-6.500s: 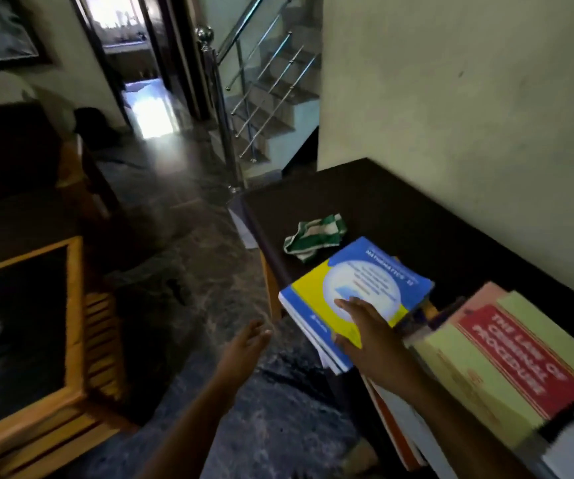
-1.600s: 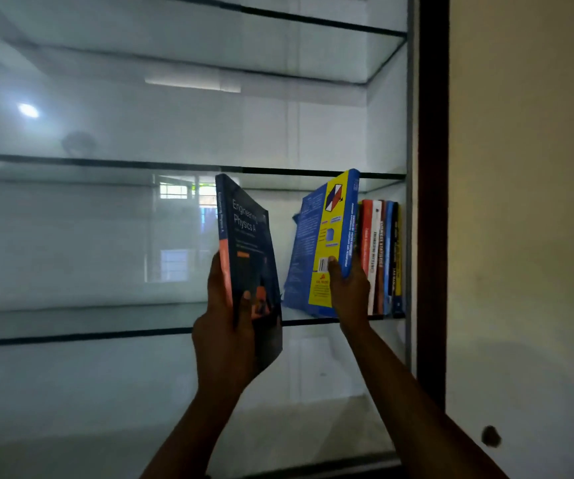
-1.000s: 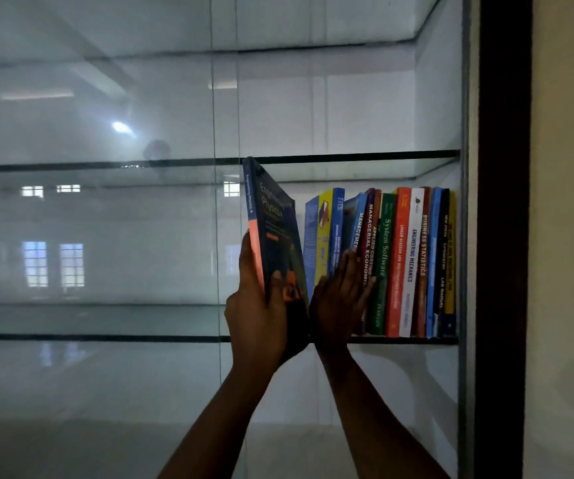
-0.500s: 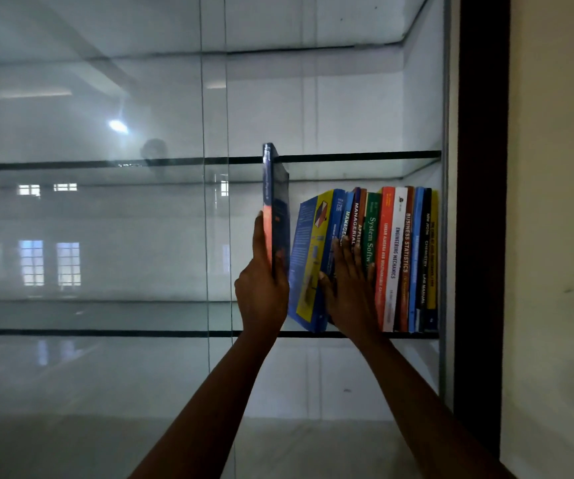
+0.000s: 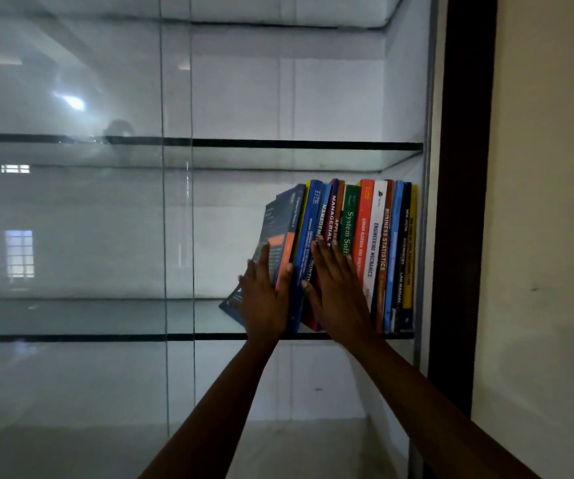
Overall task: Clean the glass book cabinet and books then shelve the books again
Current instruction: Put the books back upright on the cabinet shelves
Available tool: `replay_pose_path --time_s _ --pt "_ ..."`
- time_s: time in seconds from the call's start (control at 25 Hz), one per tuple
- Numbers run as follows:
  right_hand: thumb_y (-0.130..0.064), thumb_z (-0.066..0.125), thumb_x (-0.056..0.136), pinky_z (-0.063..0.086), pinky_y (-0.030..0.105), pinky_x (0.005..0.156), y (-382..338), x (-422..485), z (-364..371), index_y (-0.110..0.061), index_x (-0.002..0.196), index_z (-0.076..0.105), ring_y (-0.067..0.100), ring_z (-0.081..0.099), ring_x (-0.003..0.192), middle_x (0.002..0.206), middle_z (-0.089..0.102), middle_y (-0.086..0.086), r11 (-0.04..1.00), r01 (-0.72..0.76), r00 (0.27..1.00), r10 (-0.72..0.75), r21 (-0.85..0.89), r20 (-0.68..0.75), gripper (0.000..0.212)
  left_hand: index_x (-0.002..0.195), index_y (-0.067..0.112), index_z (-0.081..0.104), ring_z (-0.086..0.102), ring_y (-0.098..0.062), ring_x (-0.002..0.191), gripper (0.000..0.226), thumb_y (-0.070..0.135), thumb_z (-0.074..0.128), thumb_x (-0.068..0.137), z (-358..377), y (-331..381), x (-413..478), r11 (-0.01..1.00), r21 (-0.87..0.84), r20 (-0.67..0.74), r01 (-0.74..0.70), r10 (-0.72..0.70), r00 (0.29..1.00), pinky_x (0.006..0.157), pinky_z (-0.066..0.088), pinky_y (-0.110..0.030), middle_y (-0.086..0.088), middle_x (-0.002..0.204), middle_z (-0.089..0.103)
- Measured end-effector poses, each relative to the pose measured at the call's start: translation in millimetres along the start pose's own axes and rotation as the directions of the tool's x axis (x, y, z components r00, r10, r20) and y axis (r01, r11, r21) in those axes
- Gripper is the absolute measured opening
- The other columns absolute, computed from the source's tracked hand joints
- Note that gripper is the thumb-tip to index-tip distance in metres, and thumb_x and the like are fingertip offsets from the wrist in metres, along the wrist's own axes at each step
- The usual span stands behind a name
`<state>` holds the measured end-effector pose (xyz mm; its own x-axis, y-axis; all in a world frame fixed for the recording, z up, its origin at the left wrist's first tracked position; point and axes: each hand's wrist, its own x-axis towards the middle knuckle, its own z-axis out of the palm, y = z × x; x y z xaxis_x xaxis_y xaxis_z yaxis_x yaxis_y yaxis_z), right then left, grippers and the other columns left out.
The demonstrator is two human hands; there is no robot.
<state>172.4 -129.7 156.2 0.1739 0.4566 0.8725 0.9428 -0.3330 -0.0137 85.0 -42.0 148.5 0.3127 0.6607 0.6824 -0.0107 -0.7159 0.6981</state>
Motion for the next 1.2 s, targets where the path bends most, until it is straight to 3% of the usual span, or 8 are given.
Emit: replay_pose_path --time_s 0.2,0.44,0.56,0.64,0.76,0.96,1.08,1.2 --pt "-0.049 0.011 0.098 0.003 0.040 0.115 10 -3 22 -0.012 0.148 0.010 0.022 0.006 0.143 0.156 0.012 0.007 0.985 0.043 0.998 -0.049 -0.169 -0.035 0.062 0.139 0.051 0.025 0.045 -0.022 0.128 0.090 0.096 0.015 0.062 17 -18 0 0.976 -0.163 0.057 0.146 -0.138 0.989 0.105 0.032 -0.058 0.001 0.142 0.046" --pt "-0.048 0.014 0.098 0.006 0.041 0.115 11 -3 27 -0.010 0.147 0.014 0.023 0.009 0.143 0.154 0.014 0.007 0.984 0.060 0.994 -0.075 -0.167 -0.082 0.062 0.145 0.034 0.029 0.048 -0.015 0.124 0.074 0.070 0.027 0.080 15 -2 3 0.937 -0.339 0.104 0.086 -0.054 0.993 0.100 0.042 -0.035 0.002 0.141 0.046" --pt "-0.045 0.027 0.094 0.004 0.038 0.116 10 -3 16 -0.013 0.147 0.015 0.019 0.006 0.143 0.154 0.011 0.002 0.997 0.077 0.996 -0.077 -0.011 -0.040 0.063 0.145 0.035 0.027 0.050 -0.009 0.121 0.066 0.066 0.032 0.087 4 -2 6 0.937 -0.330 0.236 0.111 -0.032 0.971 0.089 0.047 -0.021 0.006 0.140 0.045" --pt "-0.037 0.035 0.093 0.007 0.036 0.118 8 -12 5 -0.017 0.146 0.019 0.015 0.007 0.143 0.153 0.014 -0.003 0.976 0.053 0.999 -0.053 0.212 -0.009 0.059 0.147 0.032 0.023 0.050 0.001 0.113 0.055 0.047 0.035 0.095 -5 5 -1 0.920 -0.358 0.313 0.161 -0.045 0.949 0.074 0.047 -0.004 0.016 0.134 0.041" --pt "-0.017 0.051 0.093 0.020 0.033 0.115 -5 -36 -19 -0.016 0.139 0.041 0.015 0.023 0.139 0.147 0.031 -0.004 0.875 -0.021 0.998 -0.011 0.484 0.062 0.046 0.143 0.029 0.028 0.043 0.021 0.100 0.045 0.030 0.038 0.099 -38 23 -32 0.929 -0.355 0.240 0.105 -0.018 0.971 0.068 0.035 0.008 0.029 0.120 0.038" --pt "-0.027 0.050 0.090 0.043 0.020 0.094 -77 -98 -36 -0.026 0.122 0.057 0.003 0.050 0.115 0.125 0.054 -0.010 0.710 -0.128 0.963 -0.078 0.693 0.259 0.033 0.123 0.030 0.059 0.051 0.003 0.118 0.043 0.055 0.050 0.089 -143 -20 -131 0.964 -0.190 0.211 0.184 -0.143 0.967 0.096 0.039 -0.012 0.017 0.126 0.058" --pt "-0.016 0.055 0.092 0.042 0.005 0.082 -159 -131 -25 -0.035 0.117 0.055 -0.006 0.051 0.108 0.121 0.054 -0.017 0.581 -0.232 0.871 -0.234 0.780 0.433 0.031 0.114 0.031 0.064 0.054 0.001 0.115 0.048 0.064 0.055 0.080 -244 -53 -202 0.955 -0.095 0.102 0.282 -0.272 0.957 0.090 0.040 -0.008 0.012 0.120 0.063" --pt "-0.011 0.057 0.091 0.039 0.000 0.078 -271 -164 0 -0.032 0.114 0.056 -0.001 0.054 0.103 0.119 0.057 -0.013 0.458 -0.380 0.757 -0.346 0.804 0.555 0.032 0.104 0.042 0.066 0.057 0.003 0.108 0.062 0.084 0.054 0.059 -360 -90 -273 0.895 -0.005 -0.090 0.447 -0.445 0.891 0.089 0.044 -0.016 0.016 0.111 0.066"
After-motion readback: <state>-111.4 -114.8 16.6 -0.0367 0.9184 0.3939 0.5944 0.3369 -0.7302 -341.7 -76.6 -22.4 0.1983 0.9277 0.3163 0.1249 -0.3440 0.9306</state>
